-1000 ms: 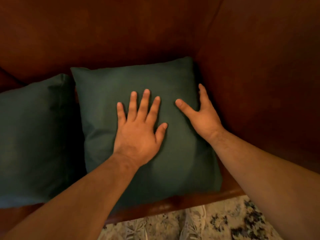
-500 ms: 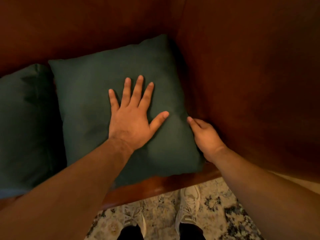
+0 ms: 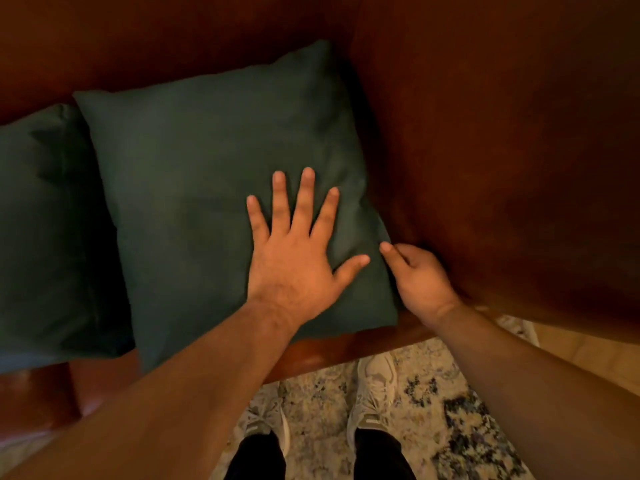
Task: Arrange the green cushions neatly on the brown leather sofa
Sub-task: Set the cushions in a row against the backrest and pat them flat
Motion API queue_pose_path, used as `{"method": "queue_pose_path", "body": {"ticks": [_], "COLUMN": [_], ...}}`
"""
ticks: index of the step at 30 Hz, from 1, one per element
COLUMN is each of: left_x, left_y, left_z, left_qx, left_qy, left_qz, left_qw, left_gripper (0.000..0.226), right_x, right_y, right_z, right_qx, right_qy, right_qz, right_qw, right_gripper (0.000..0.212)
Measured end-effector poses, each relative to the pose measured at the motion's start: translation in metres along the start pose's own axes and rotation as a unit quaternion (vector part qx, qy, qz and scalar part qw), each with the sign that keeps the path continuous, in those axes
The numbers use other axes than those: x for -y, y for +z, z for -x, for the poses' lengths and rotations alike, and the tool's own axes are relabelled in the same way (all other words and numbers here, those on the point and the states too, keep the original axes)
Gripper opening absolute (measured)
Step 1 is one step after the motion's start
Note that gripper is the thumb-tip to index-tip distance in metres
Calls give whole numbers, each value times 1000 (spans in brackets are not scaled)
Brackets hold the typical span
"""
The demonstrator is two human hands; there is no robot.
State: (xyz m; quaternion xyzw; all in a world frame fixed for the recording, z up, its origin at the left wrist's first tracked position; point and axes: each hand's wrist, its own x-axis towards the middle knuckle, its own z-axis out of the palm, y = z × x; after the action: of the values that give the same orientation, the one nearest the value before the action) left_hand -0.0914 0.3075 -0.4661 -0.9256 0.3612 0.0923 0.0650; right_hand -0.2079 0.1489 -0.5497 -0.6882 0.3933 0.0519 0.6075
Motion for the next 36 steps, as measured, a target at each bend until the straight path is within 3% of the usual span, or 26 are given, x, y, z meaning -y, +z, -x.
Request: {"method": "queue_pose_path", "body": {"ticks": [2,5,8,10,14,15,17,19,22,24,25,26,27,29,31,32,33,34,36], "left_x": [0,15,45,64,69,68,71,81,102,117,127,138,149,168,182,188,196,200,208], "left_y": [-2,-23,-15,0,22,23,21,19,11,15,18,23,26,31,37,40,43,43,45], "left_z": [-5,-23,-6,16,23,20,16,17,34,52,61,70,77,85,85,85,86,85,81], "left_qx": [30,-18,-129,-85,-43,-43,-43,-45,-92,-174,-205,-218,-212,-171,-103,-73,-50,-29,-8], "left_qy": [0,48,71,-3,-27,-20,-10,1,24,20,-32,-122,-227,-395,-459,-465,-466,-462,-454], "left_qz": [28,172,15,-40,-32,-20,23,125,297,269,250,265,321,504,655,702,727,737,737], "left_qw": [999,984,989,996,998,999,999,991,950,947,946,931,894,749,591,535,502,492,501], "left_gripper": [97,85,87,100,108,108,105,91,64,57,59,67,77,92,80,68,60,56,51], "right_x": [1,6,8,11,21,27,40,47,36,35,40,46,53,63,64,64,66,69,87], "right_y": [6,8,6,7,17,18,25,35,51,53,55,59,65,82,98,102,105,106,113], "right_z": [-2,-5,-4,1,12,15,25,39,55,57,57,59,62,71,79,82,82,80,74], "right_qx": [-36,-77,-88,-91,-110,-133,-182,-112,39,28,2,-27,-48,-40,2,12,4,-23,-89], "right_qy": [-29,-17,-24,-47,-81,-107,-254,-383,-338,-294,-292,-301,-324,-388,-399,-373,-354,-351,-382], "right_qz": [76,114,161,198,310,304,260,316,489,495,476,453,433,418,487,525,537,527,482], "right_qw": [996,990,983,975,941,937,914,861,803,817,830,839,840,821,777,765,766,774,784], "right_gripper": [43,46,50,49,26,34,55,63,76,82,84,85,85,83,75,75,75,73,64]}}
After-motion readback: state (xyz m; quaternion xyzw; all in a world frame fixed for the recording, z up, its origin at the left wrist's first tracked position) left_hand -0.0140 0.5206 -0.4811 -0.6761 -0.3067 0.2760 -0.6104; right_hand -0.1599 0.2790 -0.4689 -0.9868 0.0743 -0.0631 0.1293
